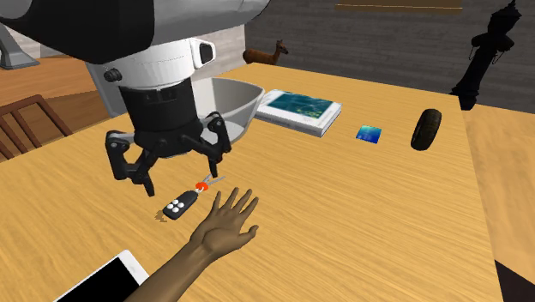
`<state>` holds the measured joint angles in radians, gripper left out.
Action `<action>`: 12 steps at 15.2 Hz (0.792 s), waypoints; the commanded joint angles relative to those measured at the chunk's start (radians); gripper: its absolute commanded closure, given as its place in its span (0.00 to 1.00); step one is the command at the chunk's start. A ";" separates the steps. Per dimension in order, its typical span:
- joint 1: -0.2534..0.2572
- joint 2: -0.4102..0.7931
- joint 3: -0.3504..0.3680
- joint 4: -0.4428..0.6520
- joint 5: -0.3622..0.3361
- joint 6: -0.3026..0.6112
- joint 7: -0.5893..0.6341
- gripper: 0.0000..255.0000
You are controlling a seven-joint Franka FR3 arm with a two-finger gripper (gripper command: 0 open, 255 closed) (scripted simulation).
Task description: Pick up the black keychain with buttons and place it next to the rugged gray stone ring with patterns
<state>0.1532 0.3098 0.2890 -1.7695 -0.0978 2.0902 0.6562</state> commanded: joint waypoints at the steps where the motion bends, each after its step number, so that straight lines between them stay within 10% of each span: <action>1: 0.024 0.087 -0.005 0.085 -0.032 -0.004 0.030 0.00; 12: 0.029 0.132 -0.015 0.046 -0.048 0.079 0.041 0.00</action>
<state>0.1823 0.4410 0.2745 -1.7238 -0.1454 2.1678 0.6967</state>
